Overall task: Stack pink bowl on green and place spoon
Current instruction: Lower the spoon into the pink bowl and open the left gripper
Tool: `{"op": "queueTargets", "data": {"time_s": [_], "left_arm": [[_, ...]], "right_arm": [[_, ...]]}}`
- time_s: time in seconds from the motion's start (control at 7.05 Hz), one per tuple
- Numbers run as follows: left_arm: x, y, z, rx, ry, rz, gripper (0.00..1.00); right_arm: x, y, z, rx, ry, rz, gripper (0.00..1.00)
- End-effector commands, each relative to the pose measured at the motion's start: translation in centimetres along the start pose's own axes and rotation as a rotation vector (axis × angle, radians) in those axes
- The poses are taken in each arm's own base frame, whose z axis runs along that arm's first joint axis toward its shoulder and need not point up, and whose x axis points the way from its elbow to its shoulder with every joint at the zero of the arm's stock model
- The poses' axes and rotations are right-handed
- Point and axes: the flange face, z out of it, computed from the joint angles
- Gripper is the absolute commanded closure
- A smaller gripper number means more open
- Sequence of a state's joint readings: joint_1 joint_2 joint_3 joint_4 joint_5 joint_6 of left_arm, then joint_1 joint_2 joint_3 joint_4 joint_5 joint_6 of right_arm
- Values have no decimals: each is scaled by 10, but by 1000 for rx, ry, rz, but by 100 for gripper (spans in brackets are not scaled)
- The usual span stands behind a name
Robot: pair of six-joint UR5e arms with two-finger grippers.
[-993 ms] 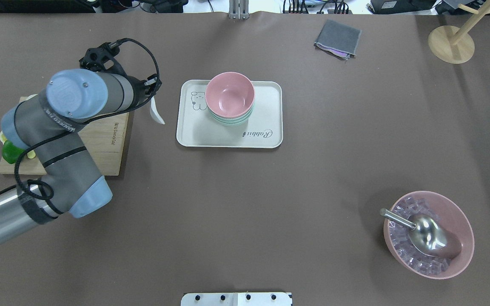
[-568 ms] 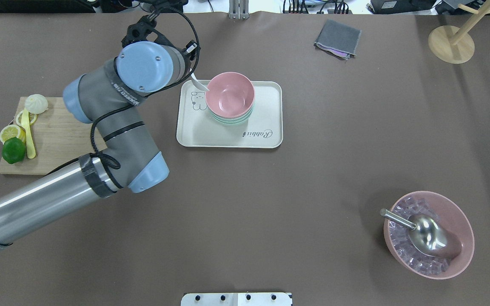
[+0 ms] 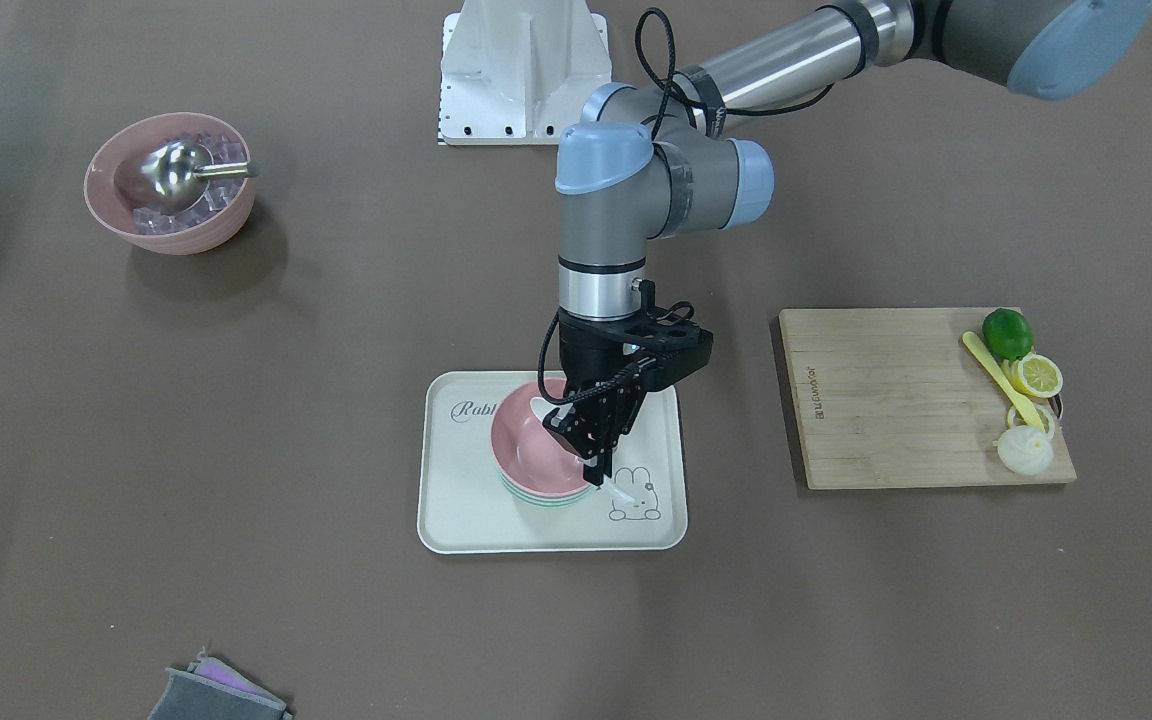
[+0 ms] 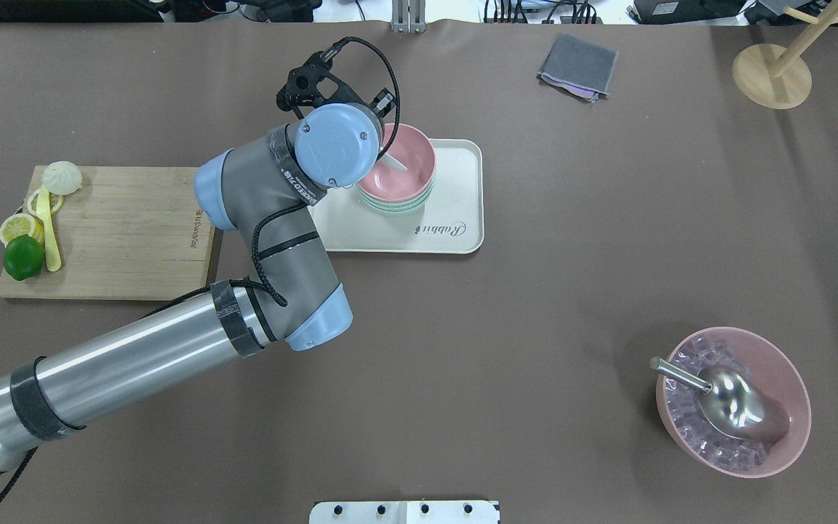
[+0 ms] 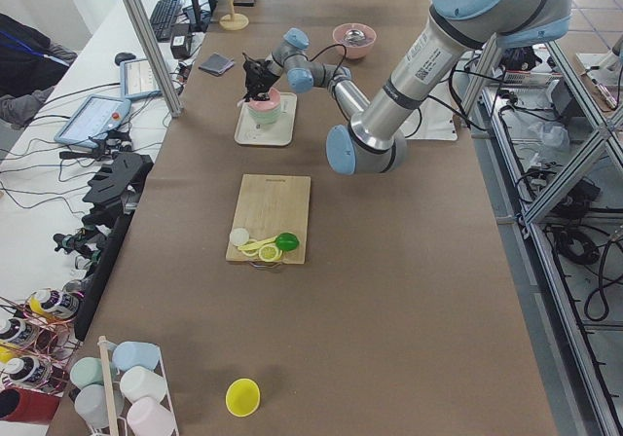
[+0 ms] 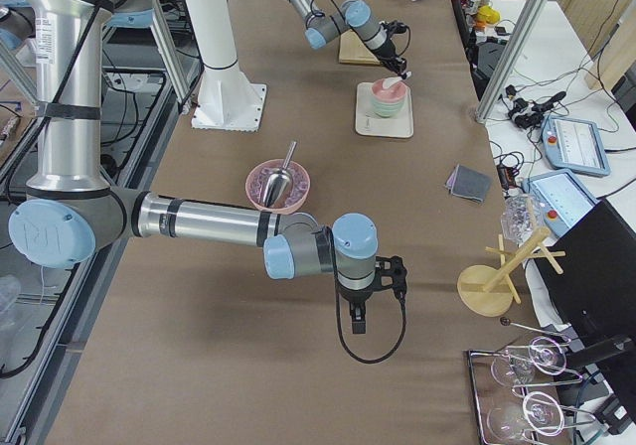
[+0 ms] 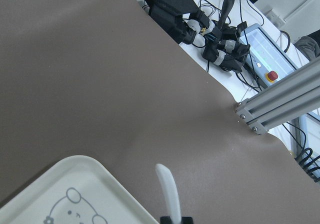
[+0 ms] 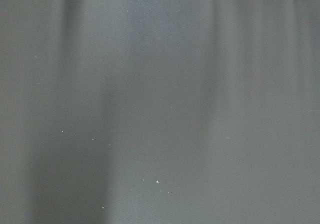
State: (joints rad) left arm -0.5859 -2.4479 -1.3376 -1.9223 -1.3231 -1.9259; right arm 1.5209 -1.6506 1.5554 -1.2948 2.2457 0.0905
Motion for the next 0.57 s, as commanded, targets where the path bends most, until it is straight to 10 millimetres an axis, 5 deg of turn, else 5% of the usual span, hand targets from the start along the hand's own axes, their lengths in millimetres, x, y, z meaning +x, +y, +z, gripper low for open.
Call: {"op": "queueTargets", "data": {"time_s": [0.0, 0.14, 0.43], "left_arm": [[-3, 19, -4, -11, 5, 18, 100], [-3, 19, -4, -11, 6, 19, 92], [-5, 19, -4, -11, 5, 22, 31]], "right_arm": [[1, 0, 0, -1, 0, 1, 0], [1, 0, 0, 0, 2, 1, 0], [2, 1, 0, -1, 2, 2, 0]]}}
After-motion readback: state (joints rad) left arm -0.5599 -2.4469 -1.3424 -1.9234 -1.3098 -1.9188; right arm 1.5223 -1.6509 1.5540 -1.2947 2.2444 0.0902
